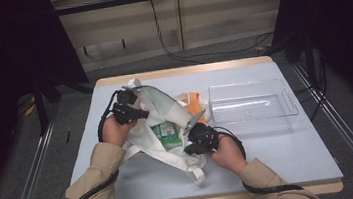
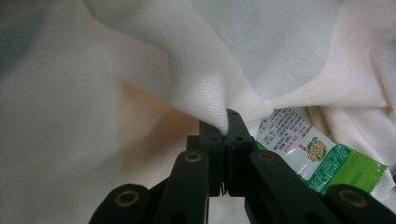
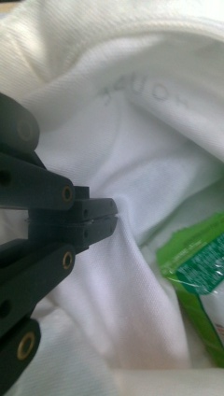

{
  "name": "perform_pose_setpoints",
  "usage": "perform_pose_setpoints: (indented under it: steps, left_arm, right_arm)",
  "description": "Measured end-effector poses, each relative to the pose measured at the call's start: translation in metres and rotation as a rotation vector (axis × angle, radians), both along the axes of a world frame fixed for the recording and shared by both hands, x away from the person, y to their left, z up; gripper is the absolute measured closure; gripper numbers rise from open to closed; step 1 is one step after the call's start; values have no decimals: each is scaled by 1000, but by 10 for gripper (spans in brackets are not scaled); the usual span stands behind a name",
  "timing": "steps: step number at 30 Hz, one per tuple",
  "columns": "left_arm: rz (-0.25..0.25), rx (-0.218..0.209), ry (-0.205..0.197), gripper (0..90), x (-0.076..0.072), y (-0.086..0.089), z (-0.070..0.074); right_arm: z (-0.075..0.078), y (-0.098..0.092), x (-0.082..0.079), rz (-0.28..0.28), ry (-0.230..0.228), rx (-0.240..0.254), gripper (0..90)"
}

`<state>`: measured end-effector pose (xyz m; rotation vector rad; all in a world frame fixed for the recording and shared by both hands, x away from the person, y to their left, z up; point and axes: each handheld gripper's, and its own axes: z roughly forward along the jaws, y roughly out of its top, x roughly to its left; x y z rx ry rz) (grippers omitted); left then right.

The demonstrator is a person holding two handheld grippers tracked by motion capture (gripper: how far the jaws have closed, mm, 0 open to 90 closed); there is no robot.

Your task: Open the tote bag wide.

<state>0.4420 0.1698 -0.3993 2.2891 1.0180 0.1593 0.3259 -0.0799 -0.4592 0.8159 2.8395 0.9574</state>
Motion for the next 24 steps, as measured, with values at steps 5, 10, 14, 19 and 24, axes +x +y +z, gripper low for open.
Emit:
perform_pose_setpoints:
  steps: [5, 10, 14, 19, 24]
  left_arm:
    - [21, 11, -11, 892, 7, 2, 6]
    - [35, -7, 10, 891, 14, 5, -4]
    - [38, -11, 10, 887, 13, 5, -8]
    - [41, -47, 20, 739, 3, 6, -8]
    - [47, -62, 9, 543, -13, 1, -7]
  right_arm:
    - [-3, -4, -1, 7, 25, -1, 900]
    - [-7, -9, -2, 8, 44, 14, 900]
    - [-8, -10, -2, 8, 45, 18, 900]
    - [-6, -12, -3, -18, 27, 59, 900]
    - [-3, -12, -3, -27, 31, 65, 900]
